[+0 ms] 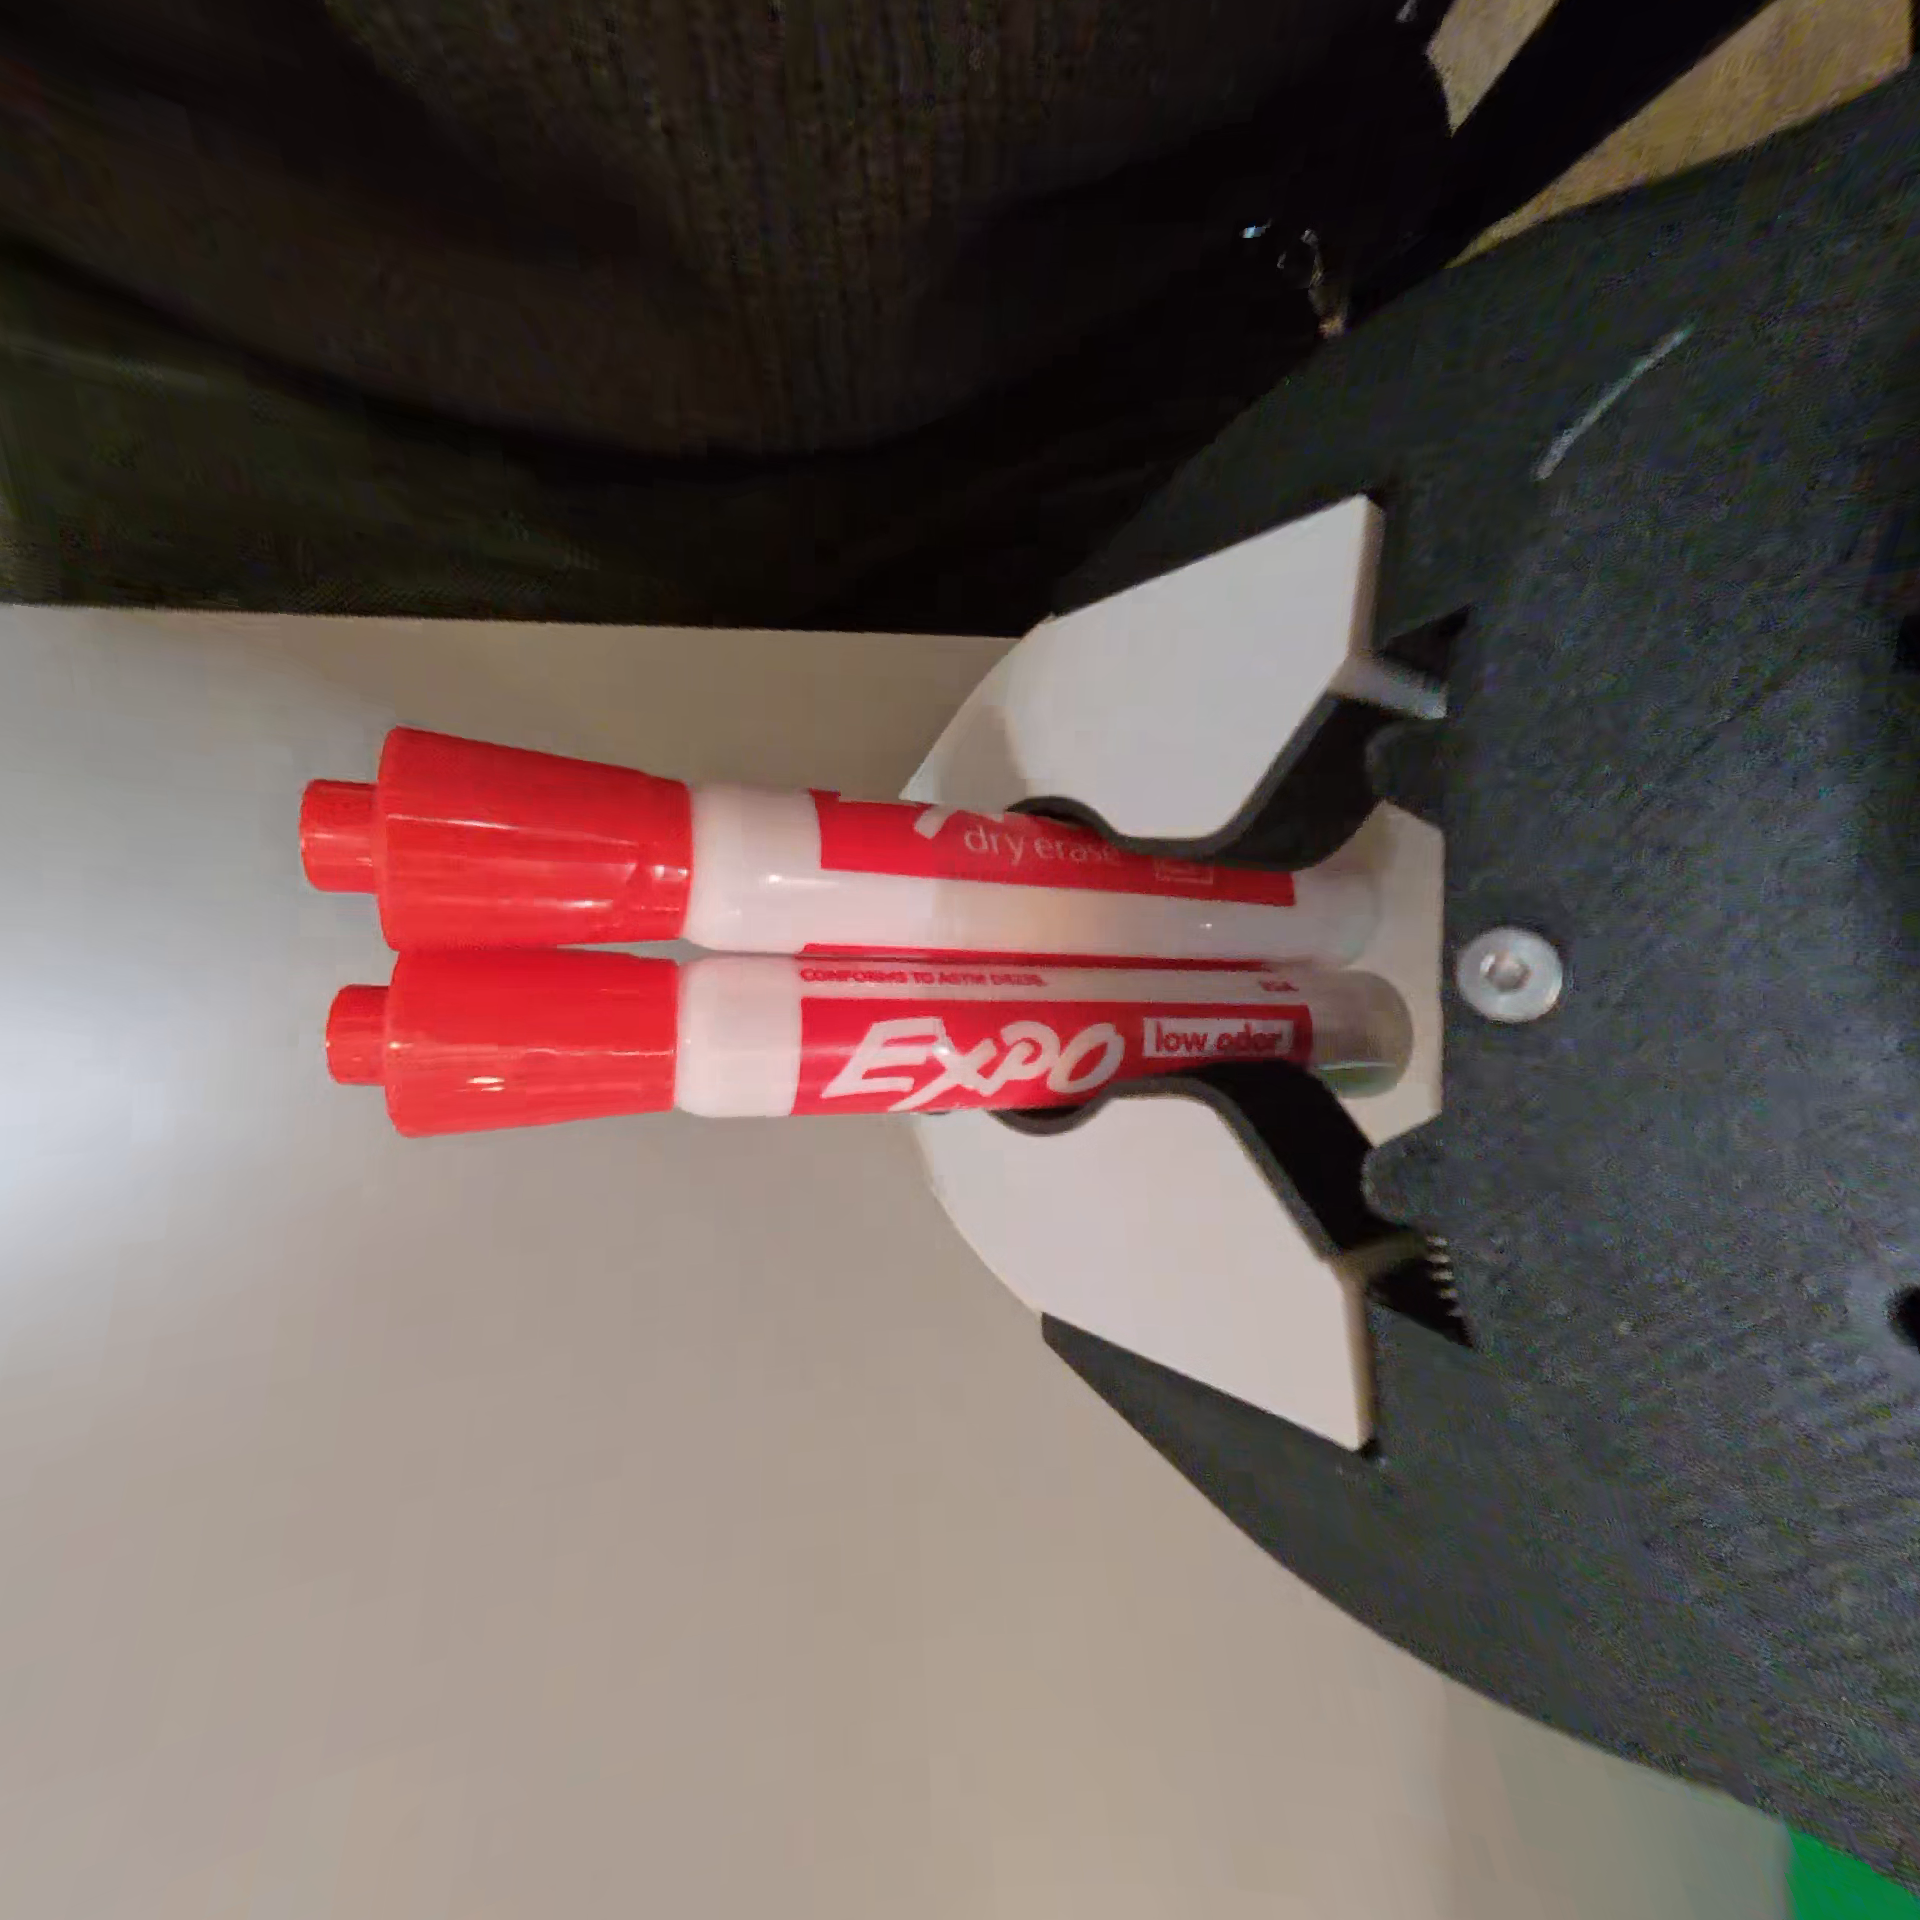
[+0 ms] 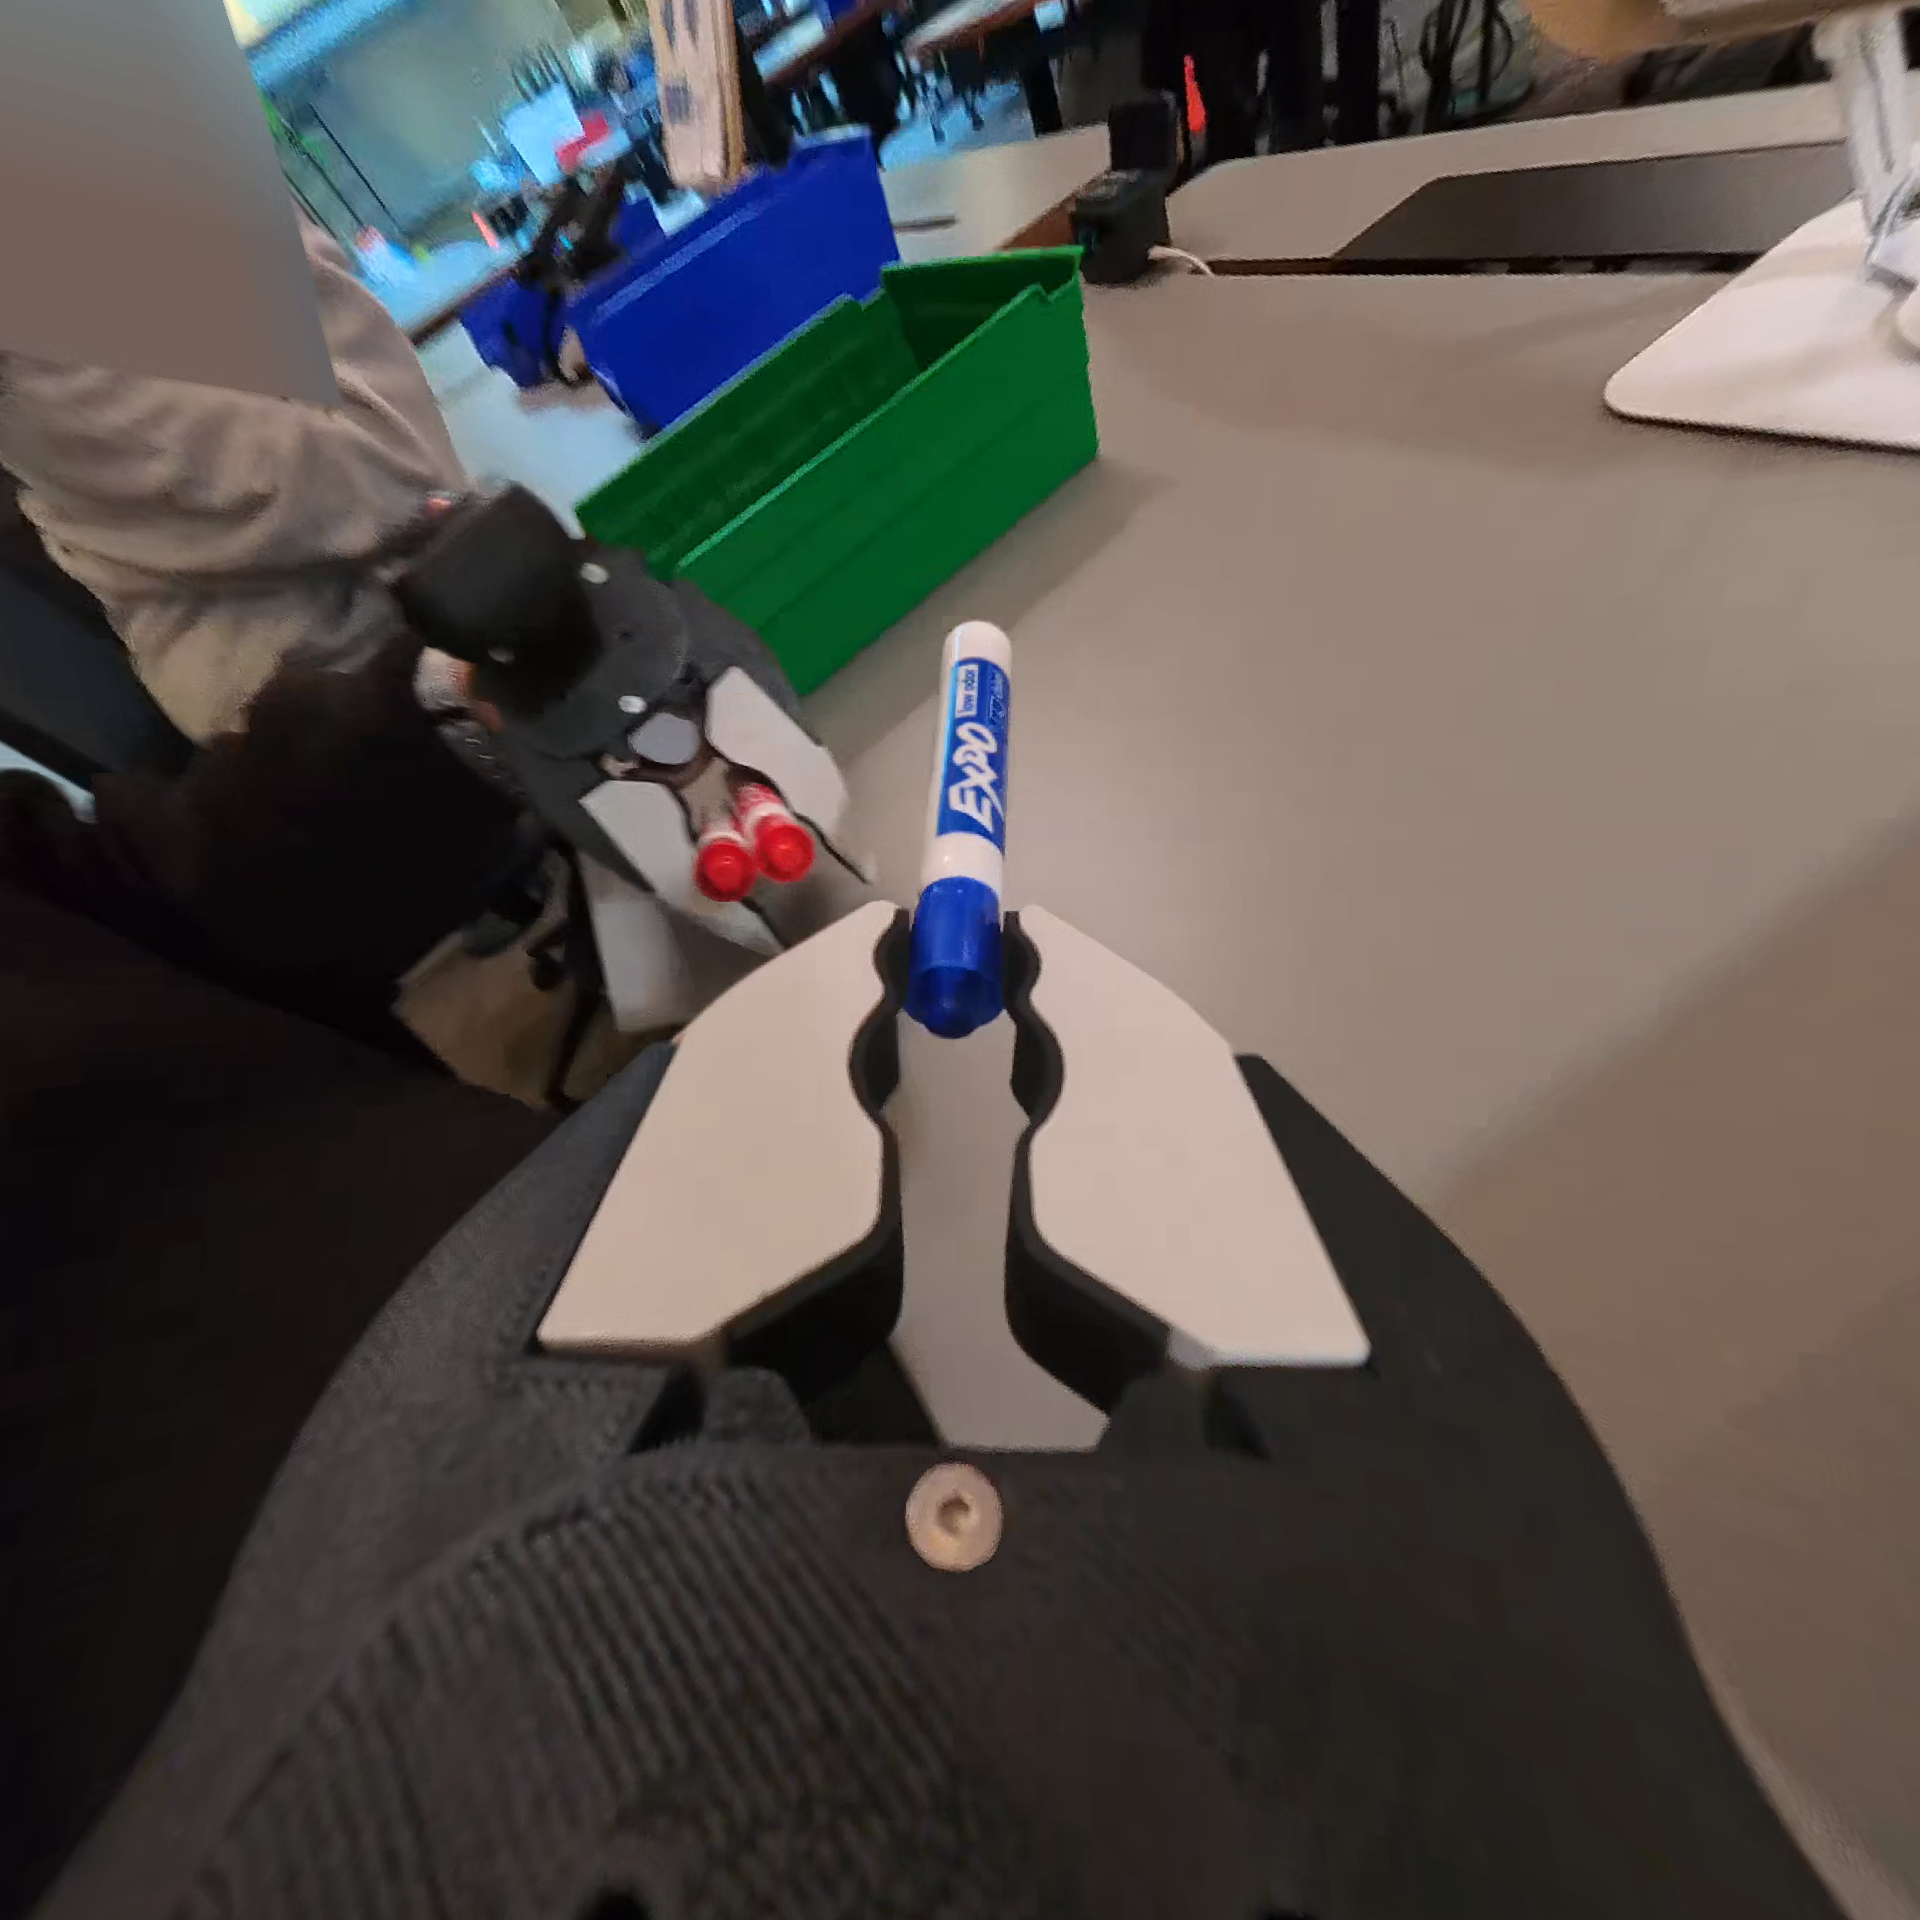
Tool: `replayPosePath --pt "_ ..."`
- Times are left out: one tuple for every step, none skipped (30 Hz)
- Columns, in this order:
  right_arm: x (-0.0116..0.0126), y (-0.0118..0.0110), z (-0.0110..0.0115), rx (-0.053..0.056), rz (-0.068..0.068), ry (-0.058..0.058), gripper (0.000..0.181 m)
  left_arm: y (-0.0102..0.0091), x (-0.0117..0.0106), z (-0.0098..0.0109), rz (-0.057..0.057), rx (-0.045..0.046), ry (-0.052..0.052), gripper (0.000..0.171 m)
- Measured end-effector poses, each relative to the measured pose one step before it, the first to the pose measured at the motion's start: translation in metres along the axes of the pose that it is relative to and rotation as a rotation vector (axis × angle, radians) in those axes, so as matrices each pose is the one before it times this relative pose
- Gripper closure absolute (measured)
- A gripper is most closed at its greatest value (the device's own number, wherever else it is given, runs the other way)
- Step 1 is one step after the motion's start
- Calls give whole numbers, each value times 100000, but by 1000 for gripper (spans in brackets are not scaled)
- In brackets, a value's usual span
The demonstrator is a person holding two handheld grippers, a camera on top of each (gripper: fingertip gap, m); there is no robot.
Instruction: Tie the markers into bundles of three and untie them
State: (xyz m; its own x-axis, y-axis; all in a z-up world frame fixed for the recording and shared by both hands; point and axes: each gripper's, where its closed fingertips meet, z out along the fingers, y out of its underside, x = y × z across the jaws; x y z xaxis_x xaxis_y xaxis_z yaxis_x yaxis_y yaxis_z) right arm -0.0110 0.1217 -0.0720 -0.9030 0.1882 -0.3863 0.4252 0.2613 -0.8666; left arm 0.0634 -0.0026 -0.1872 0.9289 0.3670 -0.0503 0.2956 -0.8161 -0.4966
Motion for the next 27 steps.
replayPosePath --pt "-461 519 -679 1662 1973 -1479 164 -2 265 443 -354 -2299 2644 128" --pt "-364 437 -538 853 607 -630 164 -16 126 451 -667 -1464 2184 128" --pt "-413 408 -341 60 -556 -509 164 -72 110 403 -1042 -791 2323 127" --pt "-462 420 -173 -514 -1689 -217 164 -115 179 354 -1530 -686 2815 127" --pt "-503 419 -71 -694 -2762 288 164 -67 169 267 -753 -1491 2200 127" --pt "-579 436 15 -989 -3367 314 164 -120 9 138 407 -1083 297 128" --pt "-637 454 77 -1492 -3435 -7 164 -129 173 65 404 -1041 1131 128" --pt "-586 377 108 -1346 -3351 326 164 -202 221 33 614 -526 1076 128" --pt "-545 253 126 -825 -3295 221 164 -214 233 59 1107 -341 840 128" --pt "-583 207 162 -1047 -2972 -693 164 -123 306 71 1196 -842 1133 127" --pt "-554 149 190 -1110 -2810 -1083 164 -2 324 98 1127 -1568 918 127" --pt "-424 114 203 -1088 -2761 -771 164 62 255 101 1158 -1820 47 127" --pt "-402 117 208 -1177 -2865 -1087 164 43 306 116 1128 -1466 39 127" --pt "-467 104 220 -961 -2608 -1751 164 2 401 126 939 -1114 545 127" --pt "-489 112 249 -952 -2047 -2233 164 -43 388 96 660 -742 324 127" --pt "-480 111 268 -885 -2034 -2312 164 -79 359 59 703 -562 111 127" --pt "-411 71 296 -890 -2107 -1869 164 -97 439 46 659 -479 629 127" --pt "-340 90 335 -1391 -1907 -1615 164 -89 412 40 567 -533 546 127" --pt "-187 142 368 -1925 -1510 -814 164 -80 352 36 601 -553 129 127" --pt "-123 196 368 -2067 -1557 -494 164 -45 366 31 453 -559 313 127" --pt "-164 218 369 -1951 -1722 -778 164 -32 339 33 284 -506 373 128" --pt "-155 242 344 -1892 -1249 -913 163 -4 267 38 19 -441 231 128" --pt "-125 165 300 -1277 -803 -757 163 37 187 46 -103 -564 -8 128" --pt "-179 30 221 -392 -533 -1344 163 64 195 94 -209 -666 198 128" --pt "-122 -4 170 -248 -327 -1135 163 -19 200 113 -208 -132 445 128" --pt "-28 29 128 -384 -355 -704 163 -43 185 127 -113 56 382 127" --pt "-41 38 113 -417 -163 -851 163 -34 125 130 -29 -81 38 128"
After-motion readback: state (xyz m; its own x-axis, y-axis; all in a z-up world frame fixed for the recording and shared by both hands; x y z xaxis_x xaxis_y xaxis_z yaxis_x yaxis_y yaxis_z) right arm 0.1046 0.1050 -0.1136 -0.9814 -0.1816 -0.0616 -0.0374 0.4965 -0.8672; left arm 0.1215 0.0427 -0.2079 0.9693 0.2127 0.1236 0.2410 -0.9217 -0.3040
